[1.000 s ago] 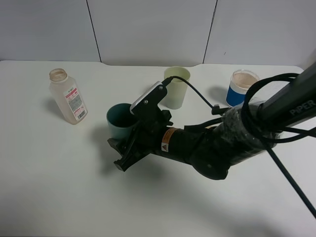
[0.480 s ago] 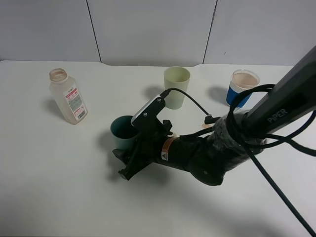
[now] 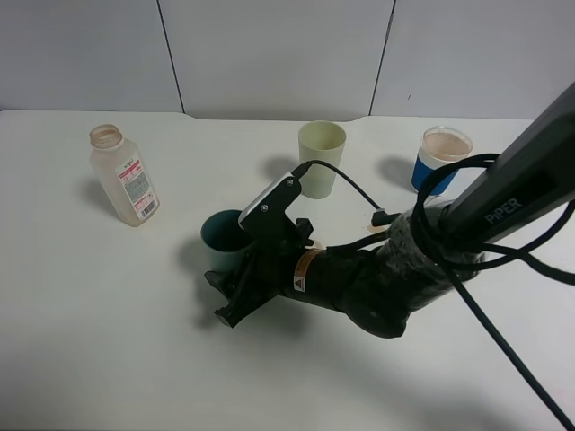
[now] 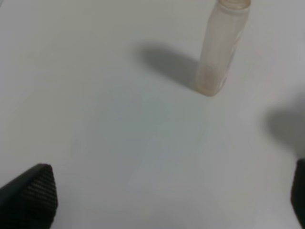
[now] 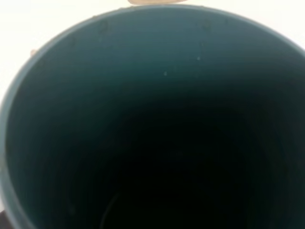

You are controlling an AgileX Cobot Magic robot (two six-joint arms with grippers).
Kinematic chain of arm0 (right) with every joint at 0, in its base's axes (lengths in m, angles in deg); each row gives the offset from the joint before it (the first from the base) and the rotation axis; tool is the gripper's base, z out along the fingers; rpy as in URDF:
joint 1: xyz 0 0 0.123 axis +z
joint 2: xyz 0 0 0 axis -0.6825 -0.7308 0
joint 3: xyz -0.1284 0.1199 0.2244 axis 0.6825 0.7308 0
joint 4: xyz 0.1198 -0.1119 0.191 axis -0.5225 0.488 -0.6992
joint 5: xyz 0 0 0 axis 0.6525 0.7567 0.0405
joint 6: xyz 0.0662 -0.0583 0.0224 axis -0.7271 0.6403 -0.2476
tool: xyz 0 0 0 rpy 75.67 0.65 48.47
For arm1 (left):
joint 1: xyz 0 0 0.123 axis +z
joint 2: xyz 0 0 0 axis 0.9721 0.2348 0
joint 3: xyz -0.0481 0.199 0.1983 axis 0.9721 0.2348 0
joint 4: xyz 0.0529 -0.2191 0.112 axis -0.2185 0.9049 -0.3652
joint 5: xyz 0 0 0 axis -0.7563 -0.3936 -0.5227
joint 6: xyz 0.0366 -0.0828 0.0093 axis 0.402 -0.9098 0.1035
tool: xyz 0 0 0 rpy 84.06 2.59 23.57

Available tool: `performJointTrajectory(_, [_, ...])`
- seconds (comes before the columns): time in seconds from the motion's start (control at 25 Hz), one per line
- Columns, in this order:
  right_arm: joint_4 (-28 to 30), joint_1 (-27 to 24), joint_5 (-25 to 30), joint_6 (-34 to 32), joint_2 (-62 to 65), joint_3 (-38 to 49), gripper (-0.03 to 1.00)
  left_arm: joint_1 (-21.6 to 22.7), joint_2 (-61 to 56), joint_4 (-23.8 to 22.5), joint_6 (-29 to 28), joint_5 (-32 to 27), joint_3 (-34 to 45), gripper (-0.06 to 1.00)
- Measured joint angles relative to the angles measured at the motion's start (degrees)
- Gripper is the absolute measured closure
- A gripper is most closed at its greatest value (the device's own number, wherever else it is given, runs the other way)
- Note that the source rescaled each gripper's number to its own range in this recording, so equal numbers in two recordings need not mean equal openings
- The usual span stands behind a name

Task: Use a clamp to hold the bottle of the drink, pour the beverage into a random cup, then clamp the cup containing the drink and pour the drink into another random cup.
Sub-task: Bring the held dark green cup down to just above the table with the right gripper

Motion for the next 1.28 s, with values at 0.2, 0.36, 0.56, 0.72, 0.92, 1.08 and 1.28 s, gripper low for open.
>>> performJointTrajectory(0.2, [0.11,0.00,0.00,0.11,0.00,0.00,0.97,0.00,0.00,0.00,0.00,0.00,0.00,-0.06])
performJointTrajectory(0.36, [0.11,0.00,0.00,0.17,0.00,0.00,0.87,0.00,0.00,0.00,0.00,0.00,0.00,-0.06])
performJointTrajectory(0.56, [0.17,0.00,0.46,0.17,0.07,0.00,0.30,0.00,0.00,0.00,0.00,0.00,0.00,-0.06])
performJointTrajectory(0.72, [0.53,0.00,2.42,0.17,1.14,0.00,0.24,0.00,0.00,0.00,0.00,0.00,0.00,-0.06])
performJointTrajectory(0.92, [1.53,0.00,4.99,0.17,4.42,0.05,0.23,0.00,0.00,0.00,0.00,0.00,0.00,-0.06])
performJointTrajectory(1.08, [0.96,0.00,9.49,0.17,8.72,0.10,0.23,0.00,0.00,0.00,0.00,0.00,0.00,-0.06])
performJointTrajectory(1.28, [-3.95,0.00,17.15,2.25,14.79,0.27,0.23,0.00,0.00,0.00,0.00,0.00,0.00,-0.06])
